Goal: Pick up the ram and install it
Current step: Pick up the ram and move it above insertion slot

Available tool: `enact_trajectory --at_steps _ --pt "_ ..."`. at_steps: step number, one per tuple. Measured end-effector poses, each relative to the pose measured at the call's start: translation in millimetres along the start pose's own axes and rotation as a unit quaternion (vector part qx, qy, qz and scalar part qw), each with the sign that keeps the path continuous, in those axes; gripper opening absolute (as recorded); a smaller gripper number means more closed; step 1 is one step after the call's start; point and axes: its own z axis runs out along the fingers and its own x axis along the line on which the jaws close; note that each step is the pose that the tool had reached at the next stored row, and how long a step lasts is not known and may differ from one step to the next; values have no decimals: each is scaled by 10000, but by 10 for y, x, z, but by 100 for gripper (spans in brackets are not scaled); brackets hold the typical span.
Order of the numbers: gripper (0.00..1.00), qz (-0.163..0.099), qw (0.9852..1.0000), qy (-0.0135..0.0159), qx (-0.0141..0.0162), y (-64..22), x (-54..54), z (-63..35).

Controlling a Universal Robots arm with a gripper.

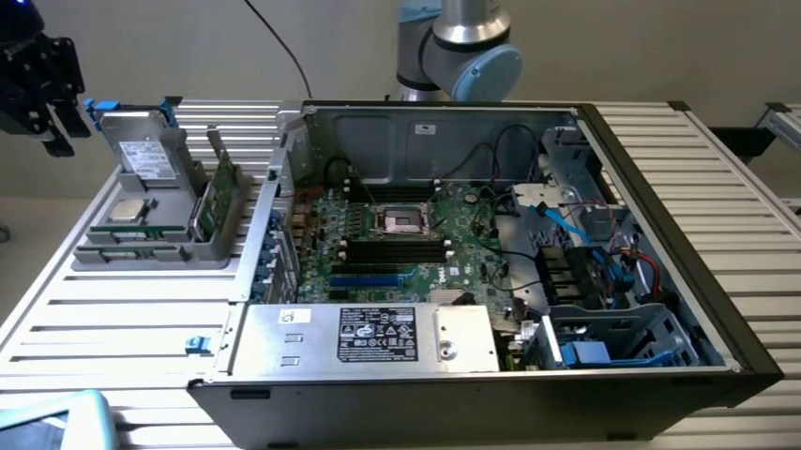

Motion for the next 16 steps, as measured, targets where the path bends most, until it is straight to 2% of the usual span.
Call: enact_trajectory --at_steps 16 --pt "43 0 10000 0 -1 -12 -2 291"
